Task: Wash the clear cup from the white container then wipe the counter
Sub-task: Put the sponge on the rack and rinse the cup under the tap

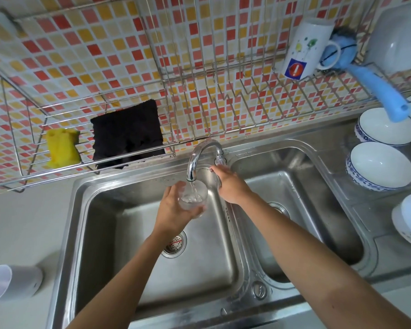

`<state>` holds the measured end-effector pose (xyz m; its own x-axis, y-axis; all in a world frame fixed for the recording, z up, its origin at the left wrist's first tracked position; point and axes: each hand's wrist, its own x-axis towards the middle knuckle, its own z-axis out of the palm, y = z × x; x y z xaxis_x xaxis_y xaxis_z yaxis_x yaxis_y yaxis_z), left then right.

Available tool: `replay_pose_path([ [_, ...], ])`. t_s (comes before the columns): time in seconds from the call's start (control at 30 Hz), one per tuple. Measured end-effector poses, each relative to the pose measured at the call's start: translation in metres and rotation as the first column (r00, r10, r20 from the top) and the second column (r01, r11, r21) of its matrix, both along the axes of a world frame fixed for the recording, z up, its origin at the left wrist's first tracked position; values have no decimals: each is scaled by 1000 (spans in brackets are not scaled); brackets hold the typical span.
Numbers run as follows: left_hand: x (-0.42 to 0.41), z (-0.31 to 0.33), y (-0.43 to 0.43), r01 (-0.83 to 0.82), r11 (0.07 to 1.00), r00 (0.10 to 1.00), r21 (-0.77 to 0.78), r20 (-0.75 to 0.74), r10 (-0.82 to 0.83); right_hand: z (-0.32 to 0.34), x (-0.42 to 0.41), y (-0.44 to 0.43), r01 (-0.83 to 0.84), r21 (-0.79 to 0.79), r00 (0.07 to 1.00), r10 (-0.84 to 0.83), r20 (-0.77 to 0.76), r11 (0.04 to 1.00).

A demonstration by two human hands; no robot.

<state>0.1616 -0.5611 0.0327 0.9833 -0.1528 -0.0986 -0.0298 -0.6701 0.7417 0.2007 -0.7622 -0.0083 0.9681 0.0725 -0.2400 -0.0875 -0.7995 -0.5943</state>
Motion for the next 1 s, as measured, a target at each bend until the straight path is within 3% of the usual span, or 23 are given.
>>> replay_pose_path([
  [0.2, -8, -4, 3, 61, 998, 998, 25, -10, -61, -5, 0, 0, 11, 1, 1000, -11, -13, 1000],
  [0.6, -4, -14, 18, -64, 997, 998, 42, 9, 64, -7, 1, 0, 9, 18, 1000, -9, 5, 1000],
  [0.83, -4, -8, 12, 19, 1000, 1000, 23, 10, -19, -13, 3, 0, 9, 21, 999, -10, 39, 1000],
  [1.0, -5, -9, 6, 61, 998, 998, 3, 15, -61, -11, 9, 5, 142, 24, 978, -144, 150, 990],
])
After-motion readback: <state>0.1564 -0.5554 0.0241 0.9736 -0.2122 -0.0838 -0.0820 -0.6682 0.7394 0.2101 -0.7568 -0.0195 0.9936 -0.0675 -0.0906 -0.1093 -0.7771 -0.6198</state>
